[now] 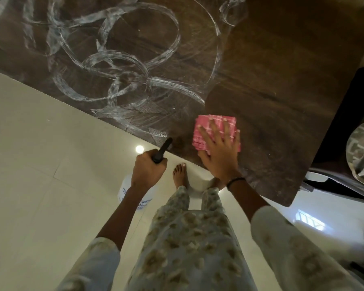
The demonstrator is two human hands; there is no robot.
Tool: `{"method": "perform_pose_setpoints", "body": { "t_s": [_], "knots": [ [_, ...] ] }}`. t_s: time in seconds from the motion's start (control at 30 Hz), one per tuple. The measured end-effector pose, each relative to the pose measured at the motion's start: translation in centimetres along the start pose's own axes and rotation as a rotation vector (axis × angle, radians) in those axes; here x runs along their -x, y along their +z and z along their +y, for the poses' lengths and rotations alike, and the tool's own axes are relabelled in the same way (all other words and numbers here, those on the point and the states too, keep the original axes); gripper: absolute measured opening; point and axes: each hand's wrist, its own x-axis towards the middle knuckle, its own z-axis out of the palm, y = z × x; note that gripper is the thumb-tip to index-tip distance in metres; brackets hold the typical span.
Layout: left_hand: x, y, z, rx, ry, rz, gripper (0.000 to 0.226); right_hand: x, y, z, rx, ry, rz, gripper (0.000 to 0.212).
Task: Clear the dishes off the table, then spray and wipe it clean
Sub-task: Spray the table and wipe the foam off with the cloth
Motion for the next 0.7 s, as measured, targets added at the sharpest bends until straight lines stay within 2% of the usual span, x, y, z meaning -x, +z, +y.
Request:
{"method": "perform_pose_setpoints", "body": {
  "t_s": [0.2,0.37,0.5,0.6,0.7],
  "knots": [
    [-1.0,-1.3,0.3,0.093,0.036,0.035,0.037,-1.2,1.6,-5.6,0.008,-0.248,-0.072,0.056],
    [-1.6,-2.5,0.8,0.100,0.042,0.040,0.035,0.6,1.4,-0.8,0.118,-0.526,-0.091,0.062],
    [-2.2,-3.4,0.8,0.156,0.024,0.046,0.032,-1.2,-0.1,1.1,0.130,-0.348,-0.088,0.064],
    [-2.6,-3.9,0.6,0.172,0.025,0.044,0.032,-3.6,-0.1,-2.2,0.049,-0.201,-0.032,0.061],
    [-2.9,-4.5,0.2,0.180,0.029,0.041,0.035,-5.6,0.7,-6.7,0.019,-0.207,-0.025,0.056]
  ]
}}
